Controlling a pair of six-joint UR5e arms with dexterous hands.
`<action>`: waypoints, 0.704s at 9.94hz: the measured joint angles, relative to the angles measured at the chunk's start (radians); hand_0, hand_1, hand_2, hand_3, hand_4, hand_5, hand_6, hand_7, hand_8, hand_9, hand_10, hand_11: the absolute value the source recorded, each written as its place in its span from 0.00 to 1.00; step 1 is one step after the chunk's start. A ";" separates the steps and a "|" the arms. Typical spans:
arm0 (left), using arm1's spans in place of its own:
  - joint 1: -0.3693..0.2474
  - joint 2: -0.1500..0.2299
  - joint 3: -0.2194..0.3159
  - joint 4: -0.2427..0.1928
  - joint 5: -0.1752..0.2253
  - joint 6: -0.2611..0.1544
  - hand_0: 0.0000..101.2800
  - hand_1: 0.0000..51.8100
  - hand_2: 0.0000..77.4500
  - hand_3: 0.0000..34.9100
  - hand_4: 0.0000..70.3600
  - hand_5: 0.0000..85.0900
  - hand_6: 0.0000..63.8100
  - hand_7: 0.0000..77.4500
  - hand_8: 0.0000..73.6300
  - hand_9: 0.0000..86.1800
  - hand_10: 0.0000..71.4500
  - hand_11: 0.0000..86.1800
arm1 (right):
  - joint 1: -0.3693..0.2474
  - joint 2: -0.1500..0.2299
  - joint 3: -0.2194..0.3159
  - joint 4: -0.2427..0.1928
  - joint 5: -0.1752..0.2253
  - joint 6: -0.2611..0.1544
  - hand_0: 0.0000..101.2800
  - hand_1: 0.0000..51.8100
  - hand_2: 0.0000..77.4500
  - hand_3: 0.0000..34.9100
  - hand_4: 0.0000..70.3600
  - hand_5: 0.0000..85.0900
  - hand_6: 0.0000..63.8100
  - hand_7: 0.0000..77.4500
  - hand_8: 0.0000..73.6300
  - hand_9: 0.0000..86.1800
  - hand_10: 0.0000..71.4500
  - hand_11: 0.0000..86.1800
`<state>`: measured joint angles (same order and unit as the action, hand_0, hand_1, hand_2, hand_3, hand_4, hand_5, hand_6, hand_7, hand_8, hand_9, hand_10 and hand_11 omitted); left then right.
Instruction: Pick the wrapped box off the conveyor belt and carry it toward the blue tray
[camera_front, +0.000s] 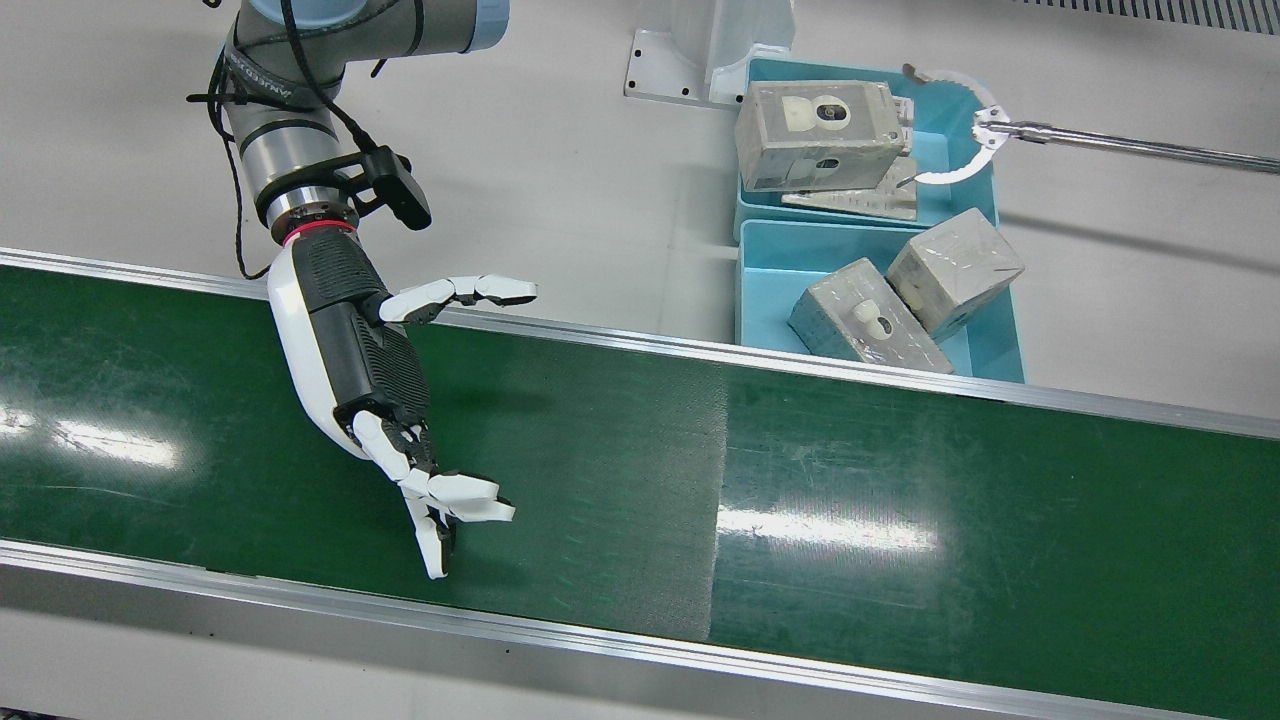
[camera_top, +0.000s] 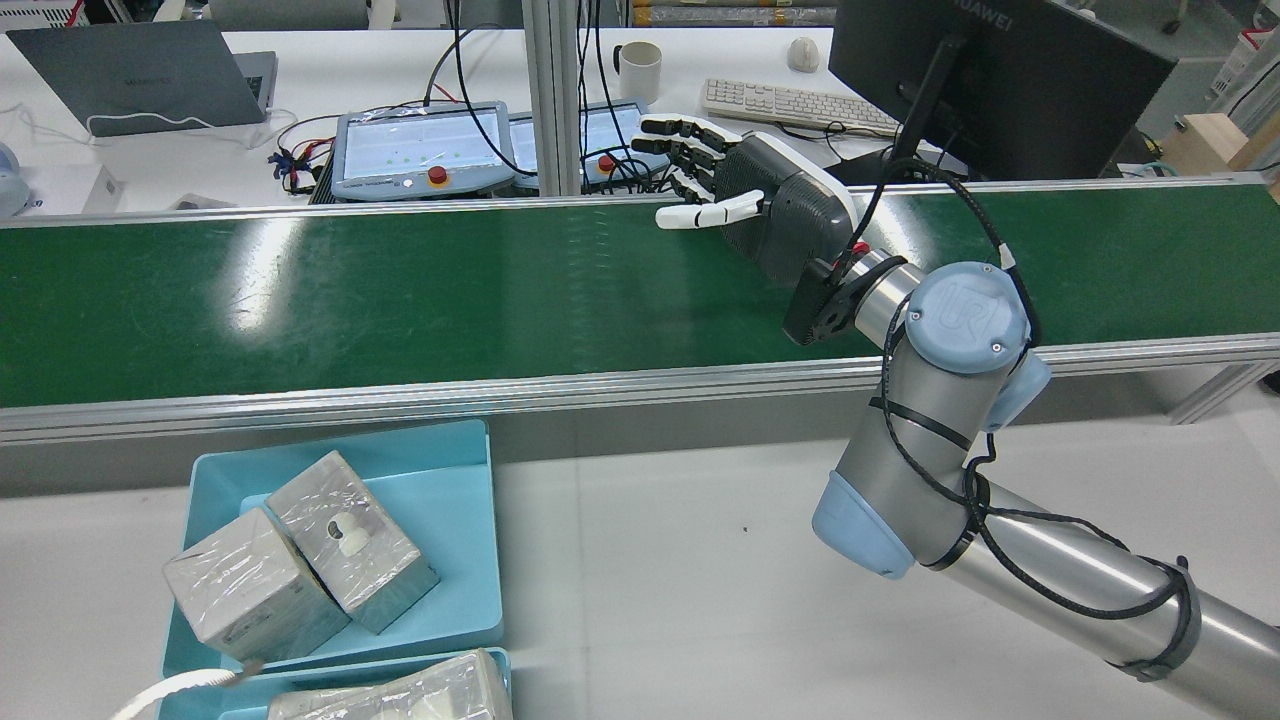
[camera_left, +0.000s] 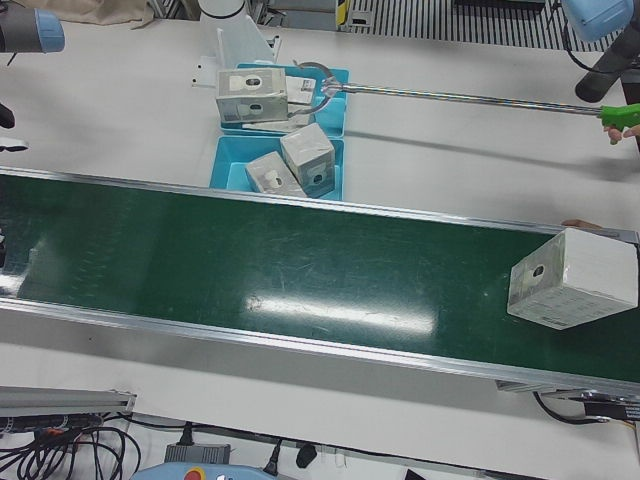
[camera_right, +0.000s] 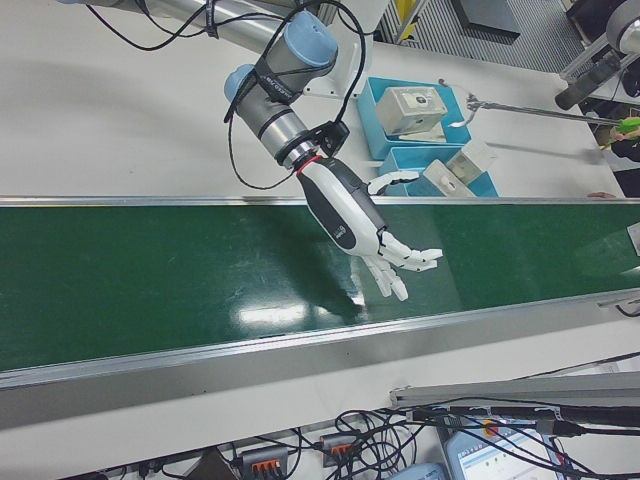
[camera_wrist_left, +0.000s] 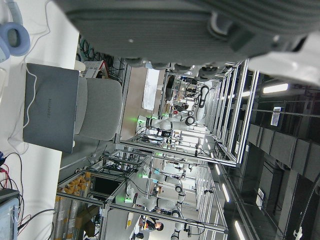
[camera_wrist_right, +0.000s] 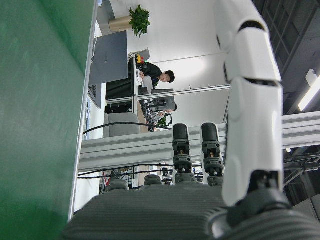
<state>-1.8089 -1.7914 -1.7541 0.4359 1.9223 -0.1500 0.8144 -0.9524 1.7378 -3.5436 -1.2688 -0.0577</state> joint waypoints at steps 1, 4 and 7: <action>0.000 0.000 0.000 0.000 0.000 0.000 0.00 0.00 0.01 0.00 0.00 0.01 0.00 0.01 0.01 0.00 0.01 0.00 | 0.000 -0.003 -0.012 0.034 0.002 0.002 0.50 0.37 0.25 0.33 0.17 0.29 0.09 0.28 0.00 0.05 0.00 0.02; 0.000 0.000 0.000 0.000 0.000 0.000 0.00 0.00 0.01 0.00 0.00 0.01 0.00 0.01 0.01 0.00 0.00 0.00 | 0.001 -0.009 -0.057 0.171 0.001 0.006 0.48 0.31 0.25 0.23 0.21 0.29 0.12 0.30 0.00 0.05 0.00 0.02; 0.000 0.000 0.000 0.000 0.000 0.000 0.00 0.00 0.01 0.00 0.00 0.01 0.00 0.01 0.01 0.00 0.01 0.00 | 0.003 -0.010 -0.063 0.195 -0.002 0.004 0.49 0.37 0.26 0.23 0.23 0.31 0.12 0.32 0.00 0.06 0.00 0.02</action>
<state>-1.8089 -1.7914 -1.7542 0.4359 1.9223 -0.1500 0.8172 -0.9619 1.6749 -3.3486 -1.2708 -0.0533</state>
